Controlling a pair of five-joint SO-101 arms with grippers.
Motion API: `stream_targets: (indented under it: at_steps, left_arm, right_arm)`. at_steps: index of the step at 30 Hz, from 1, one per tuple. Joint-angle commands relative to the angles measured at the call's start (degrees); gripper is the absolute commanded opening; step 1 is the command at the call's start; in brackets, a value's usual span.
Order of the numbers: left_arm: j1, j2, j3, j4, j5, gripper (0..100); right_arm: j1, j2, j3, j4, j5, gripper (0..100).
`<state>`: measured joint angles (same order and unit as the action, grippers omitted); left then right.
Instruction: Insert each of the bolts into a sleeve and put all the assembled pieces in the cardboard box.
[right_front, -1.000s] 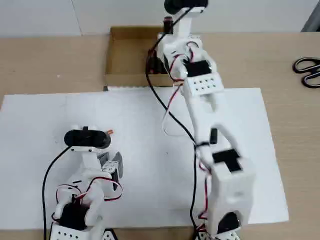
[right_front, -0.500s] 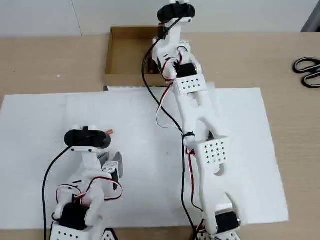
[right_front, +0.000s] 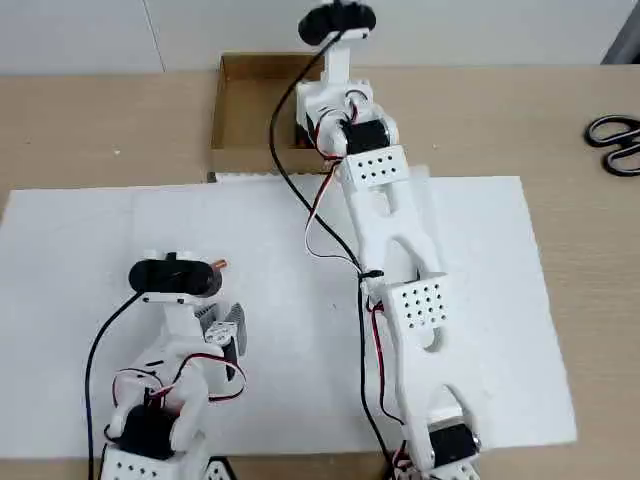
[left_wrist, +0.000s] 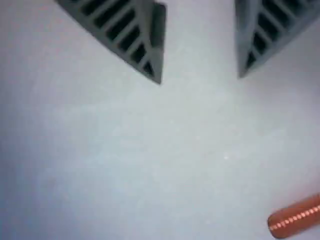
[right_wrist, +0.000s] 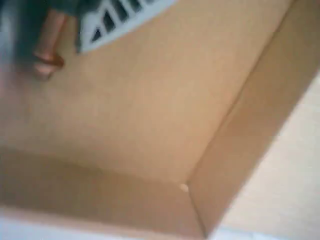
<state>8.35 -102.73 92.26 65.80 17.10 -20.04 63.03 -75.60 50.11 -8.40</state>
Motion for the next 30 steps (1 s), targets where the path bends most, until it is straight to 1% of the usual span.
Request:
stream_targets:
  at_steps: [1, 5, 7, 12, 20, 23, 30]
  left_arm:
    - [-0.2, -0.5, -0.2, -1.2, -0.2, 10]
    - [-0.2, -0.5, -0.2, -1.2, -0.2, 10]
    - [-0.2, -0.5, -0.2, -1.2, -0.2, 10]
    - [-0.1, -0.5, -0.2, -1.2, -0.2, 10]
    - [-0.1, -0.5, -0.2, -1.3, -0.2, 10]
    - [-0.1, -0.5, -0.2, -1.4, -0.2, 10]
    - [-0.1, -0.5, -0.2, -1.4, -0.2, 10]
  right_arm:
    - [-1.5, -1.7, -4.7, 3.0, 1.3, 30.3]
    - [-1.8, -1.7, -9.6, 5.5, 1.3, 30.3]
    - [-1.8, -1.7, -12.4, 8.4, 1.1, 30.3]
    - [-1.7, -1.6, -20.7, 23.3, 1.1, 30.3]
    - [0.0, -1.8, -20.8, 43.6, 1.3, 30.3]
    - [0.1, -1.8, -20.8, 47.7, 1.3, 30.3]
    - [2.2, -4.2, -20.5, 49.3, 1.4, 30.3]
